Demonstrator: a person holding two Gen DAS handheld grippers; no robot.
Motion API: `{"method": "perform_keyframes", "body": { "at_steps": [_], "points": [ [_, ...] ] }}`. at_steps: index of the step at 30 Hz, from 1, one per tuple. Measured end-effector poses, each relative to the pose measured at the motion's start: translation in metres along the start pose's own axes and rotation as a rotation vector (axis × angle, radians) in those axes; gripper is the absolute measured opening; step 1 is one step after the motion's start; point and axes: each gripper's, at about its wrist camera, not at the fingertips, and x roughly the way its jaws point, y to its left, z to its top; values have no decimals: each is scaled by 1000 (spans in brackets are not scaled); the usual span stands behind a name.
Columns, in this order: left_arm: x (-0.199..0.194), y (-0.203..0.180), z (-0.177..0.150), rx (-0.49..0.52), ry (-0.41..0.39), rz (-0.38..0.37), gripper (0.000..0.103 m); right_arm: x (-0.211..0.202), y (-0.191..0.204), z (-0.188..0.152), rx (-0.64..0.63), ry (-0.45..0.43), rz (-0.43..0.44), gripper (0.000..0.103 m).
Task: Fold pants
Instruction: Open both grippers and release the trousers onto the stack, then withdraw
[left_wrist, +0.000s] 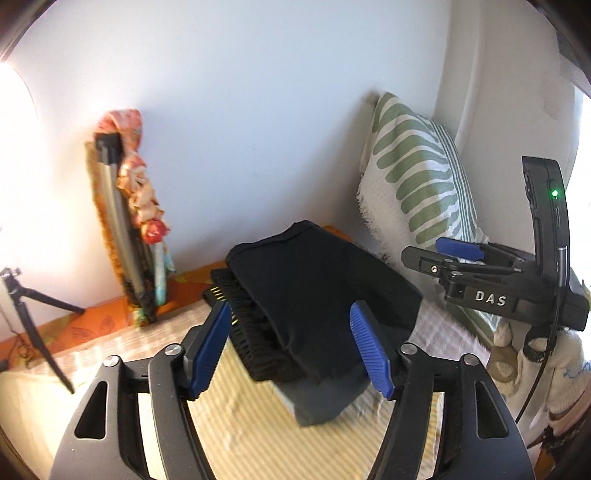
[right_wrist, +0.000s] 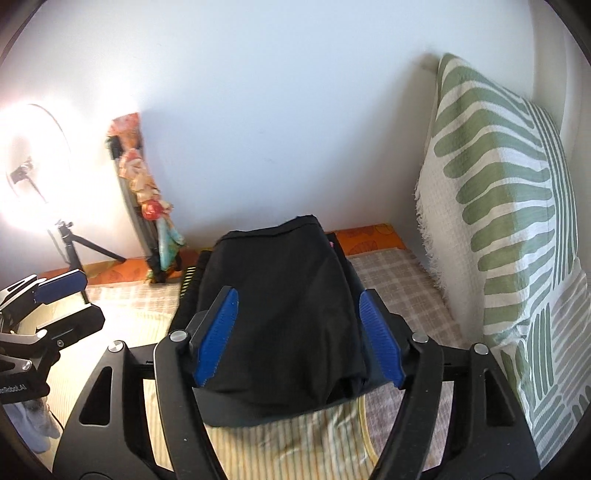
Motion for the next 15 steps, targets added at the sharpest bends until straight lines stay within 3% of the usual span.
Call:
{"method": "perform_keyframes", "body": {
  "at_steps": [2, 8, 15],
  "points": [
    [-15, 0, -6, 10, -12, 7, 70, -13, 8, -5, -12, -15, 2, 86],
    [-63, 4, -31, 0, -44, 12, 80, -51, 41, -30, -70, -50, 19, 94],
    [-107, 13, -78, -46, -49, 15, 82, -87, 72, -80, -74, -64, 56, 95]
  ]
}}
